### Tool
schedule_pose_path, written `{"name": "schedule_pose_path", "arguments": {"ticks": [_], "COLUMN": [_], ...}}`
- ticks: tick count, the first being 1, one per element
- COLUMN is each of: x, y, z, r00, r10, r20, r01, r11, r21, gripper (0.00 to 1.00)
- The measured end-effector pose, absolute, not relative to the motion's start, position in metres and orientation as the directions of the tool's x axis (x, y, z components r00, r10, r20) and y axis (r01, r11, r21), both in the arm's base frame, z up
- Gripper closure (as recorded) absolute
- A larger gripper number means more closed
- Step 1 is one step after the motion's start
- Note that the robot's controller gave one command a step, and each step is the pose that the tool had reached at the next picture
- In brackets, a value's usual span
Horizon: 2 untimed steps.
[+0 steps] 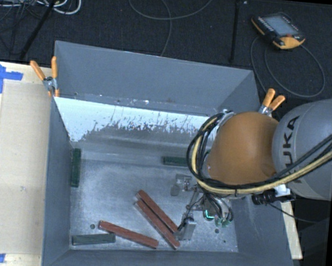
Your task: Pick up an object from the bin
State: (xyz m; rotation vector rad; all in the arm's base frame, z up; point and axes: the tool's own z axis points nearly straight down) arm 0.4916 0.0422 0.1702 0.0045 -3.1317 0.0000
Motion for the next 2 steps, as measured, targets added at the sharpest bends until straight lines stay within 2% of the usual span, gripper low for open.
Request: {"name": "schedule_pose_path", "arguments": {"ticks": [1, 2], "x": [0.493, 0.488], "y": [0.042, 0.063], "z": [0.174, 0.13], "r00": [-1.0, -0.96], "r10": [-0.001, 0.278], "r20": [0.002, -0.004], "r01": [-0.001, 0.278], "r11": [1.0, 0.96], "r21": [0.0, 0.001], "gripper": [0.0, 0.0]}}
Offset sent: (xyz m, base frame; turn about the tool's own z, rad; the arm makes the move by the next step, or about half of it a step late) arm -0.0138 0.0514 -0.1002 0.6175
